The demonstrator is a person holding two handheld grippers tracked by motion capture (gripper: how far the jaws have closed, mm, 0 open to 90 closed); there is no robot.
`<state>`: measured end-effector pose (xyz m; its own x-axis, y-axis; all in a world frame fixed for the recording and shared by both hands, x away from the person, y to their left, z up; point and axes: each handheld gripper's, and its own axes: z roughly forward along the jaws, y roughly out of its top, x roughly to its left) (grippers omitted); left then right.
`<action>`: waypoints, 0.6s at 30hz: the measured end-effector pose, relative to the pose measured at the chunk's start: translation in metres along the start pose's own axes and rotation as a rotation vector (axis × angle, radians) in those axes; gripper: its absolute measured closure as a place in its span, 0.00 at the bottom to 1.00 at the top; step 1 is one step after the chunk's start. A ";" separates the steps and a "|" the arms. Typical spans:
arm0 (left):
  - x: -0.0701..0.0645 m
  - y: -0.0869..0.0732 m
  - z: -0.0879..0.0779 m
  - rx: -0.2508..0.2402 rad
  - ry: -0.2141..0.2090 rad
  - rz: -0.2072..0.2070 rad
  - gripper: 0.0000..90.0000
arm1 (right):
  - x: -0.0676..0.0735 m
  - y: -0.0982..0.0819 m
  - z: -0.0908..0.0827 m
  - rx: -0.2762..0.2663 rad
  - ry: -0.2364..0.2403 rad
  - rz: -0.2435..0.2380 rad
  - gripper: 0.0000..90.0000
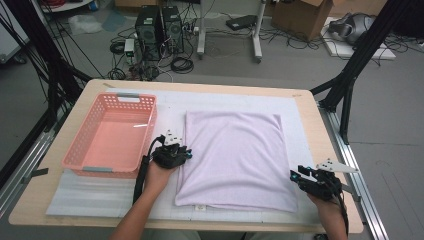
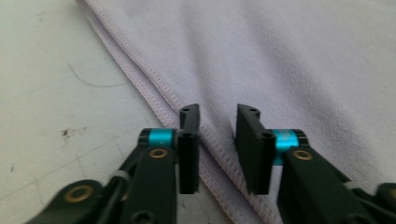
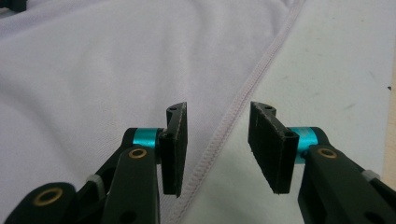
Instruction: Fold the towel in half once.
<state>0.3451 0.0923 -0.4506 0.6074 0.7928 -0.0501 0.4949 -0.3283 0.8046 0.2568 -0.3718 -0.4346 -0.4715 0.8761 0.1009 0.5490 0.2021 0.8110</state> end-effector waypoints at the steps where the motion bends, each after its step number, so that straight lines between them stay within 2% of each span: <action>1: -0.001 0.000 0.000 -0.001 0.012 0.005 0.93 | 0.000 0.000 0.000 0.001 0.001 0.001 0.63; 3: 0.001 0.001 -0.001 -0.004 0.059 -0.008 0.95 | 0.001 0.000 0.000 0.000 0.001 -0.001 0.63; 4: 0.004 0.001 -0.002 -0.015 0.082 -0.033 0.95 | 0.002 0.000 -0.001 -0.002 0.003 -0.003 0.63; 6: 0.011 0.000 -0.004 -0.027 0.098 -0.074 0.95 | 0.002 0.000 -0.001 -0.004 0.002 -0.005 0.63; 7: 0.012 0.000 -0.004 -0.028 0.110 -0.069 0.95 | 0.002 0.000 -0.001 -0.006 0.002 -0.003 0.63; 9: 0.012 -0.001 -0.004 -0.019 0.107 -0.070 0.93 | 0.002 0.000 -0.001 -0.002 0.000 0.000 0.62; 10: 0.012 -0.001 -0.004 -0.014 0.112 -0.078 0.88 | 0.002 0.000 0.000 -0.002 -0.002 0.000 0.62; 12: 0.013 -0.002 -0.007 -0.012 0.086 -0.110 0.76 | 0.002 0.000 0.002 -0.003 -0.005 0.002 0.62; 13: 0.013 -0.002 -0.010 -0.011 0.064 -0.114 0.68 | 0.002 0.000 0.003 -0.001 -0.006 0.004 0.62; 14: 0.012 -0.003 -0.013 -0.032 0.046 -0.104 0.64 | 0.002 0.000 0.004 -0.002 -0.008 0.000 0.63; 15: 0.010 -0.006 -0.017 -0.057 0.030 -0.095 0.64 | 0.002 0.001 0.006 -0.002 -0.007 -0.002 0.65; 18: 0.008 -0.012 -0.023 -0.061 -0.008 -0.099 0.62 | 0.002 0.004 0.015 0.008 -0.008 -0.001 0.72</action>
<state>0.3299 0.1148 -0.4473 0.5624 0.8157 -0.1355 0.5142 -0.2167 0.8299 0.2685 -0.3628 -0.4401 -0.4668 0.8792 0.0951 0.5535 0.2067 0.8068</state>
